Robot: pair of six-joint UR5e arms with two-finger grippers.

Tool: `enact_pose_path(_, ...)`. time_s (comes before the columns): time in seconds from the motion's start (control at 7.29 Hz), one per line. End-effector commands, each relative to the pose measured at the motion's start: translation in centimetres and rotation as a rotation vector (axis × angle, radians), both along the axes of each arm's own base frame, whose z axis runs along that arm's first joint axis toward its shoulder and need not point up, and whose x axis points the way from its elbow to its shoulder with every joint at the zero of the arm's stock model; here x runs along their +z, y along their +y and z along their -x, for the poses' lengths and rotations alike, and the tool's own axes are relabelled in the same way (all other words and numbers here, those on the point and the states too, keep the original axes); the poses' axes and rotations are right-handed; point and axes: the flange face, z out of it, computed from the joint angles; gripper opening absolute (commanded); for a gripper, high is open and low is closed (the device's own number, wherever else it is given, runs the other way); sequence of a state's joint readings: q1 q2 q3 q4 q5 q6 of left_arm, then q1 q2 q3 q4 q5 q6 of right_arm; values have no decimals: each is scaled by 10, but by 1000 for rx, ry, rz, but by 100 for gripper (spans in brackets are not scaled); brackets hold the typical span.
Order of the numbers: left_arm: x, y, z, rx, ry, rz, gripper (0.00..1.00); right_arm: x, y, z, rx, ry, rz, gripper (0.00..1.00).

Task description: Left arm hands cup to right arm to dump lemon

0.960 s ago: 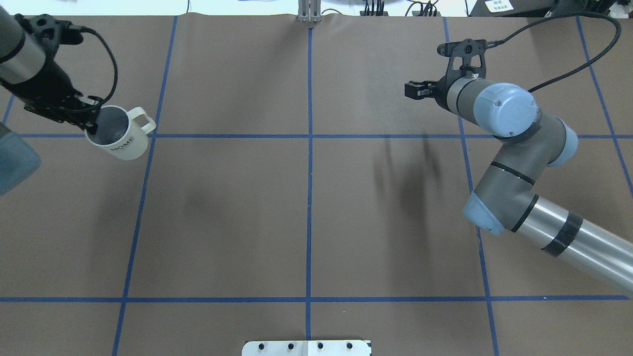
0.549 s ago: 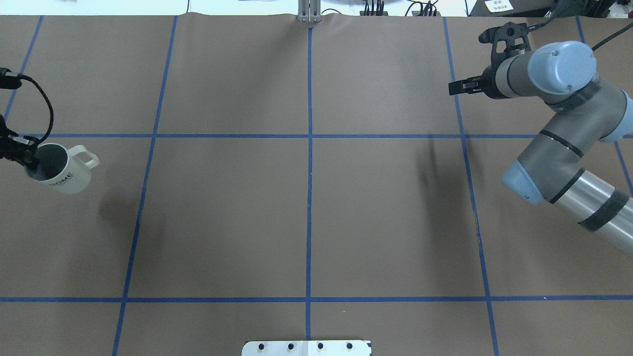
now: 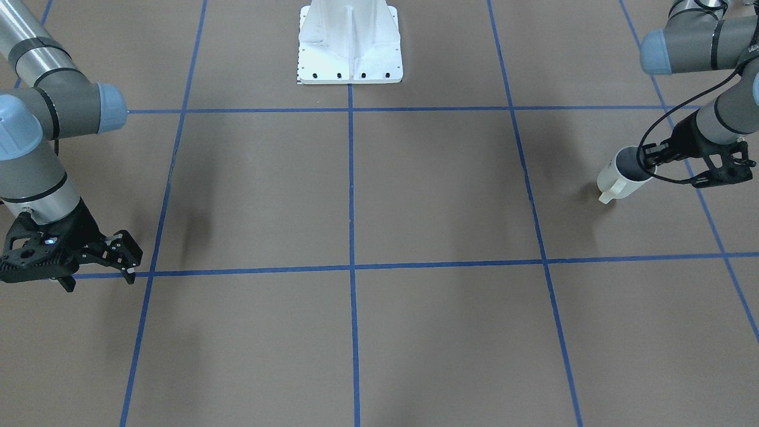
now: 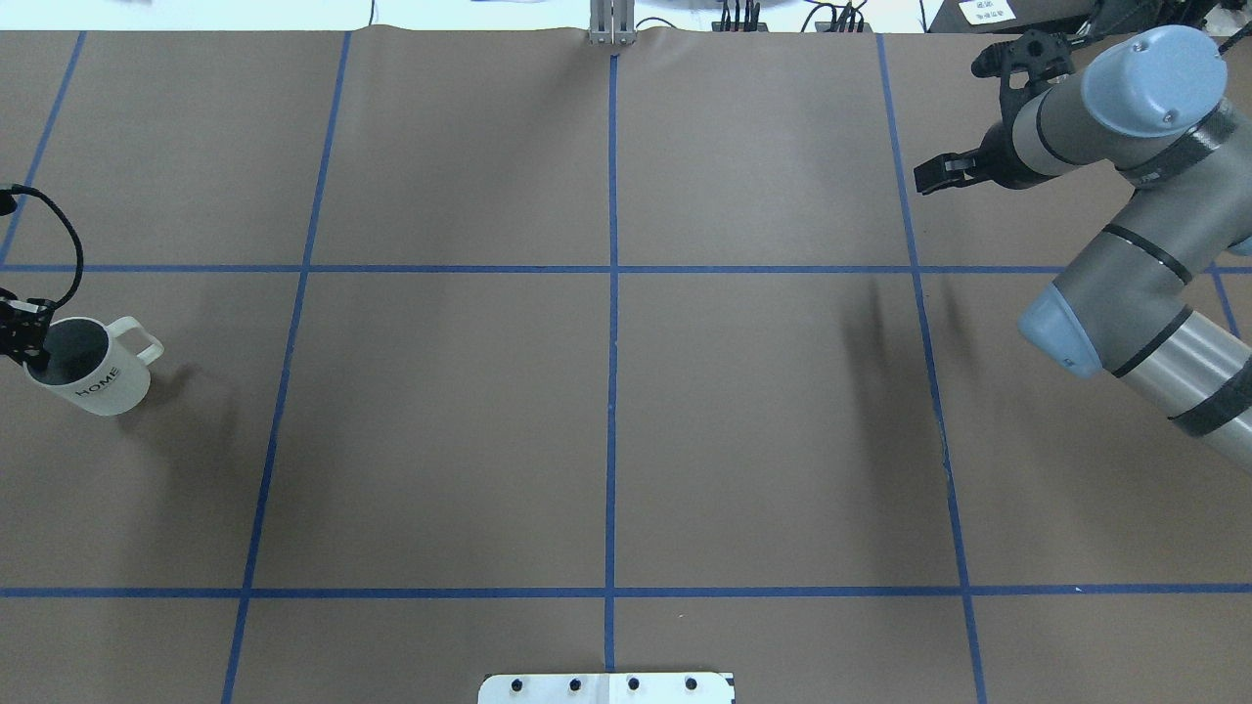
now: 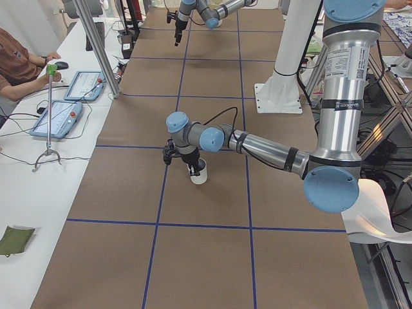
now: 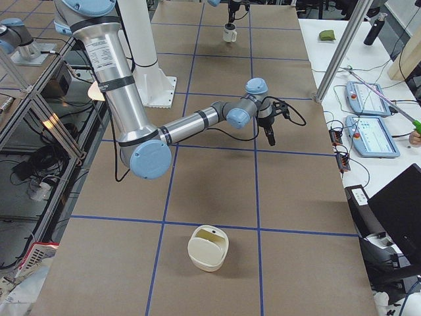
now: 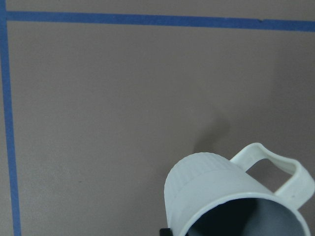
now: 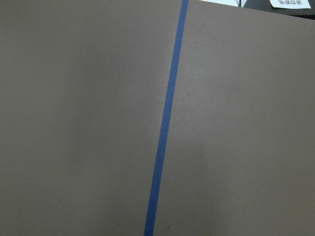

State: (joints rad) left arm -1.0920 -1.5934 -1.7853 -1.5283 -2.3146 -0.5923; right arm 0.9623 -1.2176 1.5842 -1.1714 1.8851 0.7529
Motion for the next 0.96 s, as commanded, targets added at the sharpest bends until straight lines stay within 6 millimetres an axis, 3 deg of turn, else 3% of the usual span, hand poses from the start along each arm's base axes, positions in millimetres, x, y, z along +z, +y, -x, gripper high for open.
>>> enact_pose_path(0.0,15,1,-3,-17,2,65,7,-4,-3,-14,-6,-6,58,100)
enact_pose_path(0.27,14,1,-2,-17,3,58,100,-8,2,-37,-14,-31,108,100)
enact_pose_path(0.41,2,-6,2,-29,14,38,100,-15,11,-49,-11,-40,112,100)
enact_pose_path(0.55,-8,-16,18,-56,27,12,100,-22,17,-67,-4,-41,152,100)
enact_pose_path(0.69,-26,-26,53,-99,54,-45,100,-30,22,-98,22,-51,188,100)
enact_pose_path(0.82,-37,-26,73,-69,72,-130,100,-21,40,-123,-24,-40,190,100)
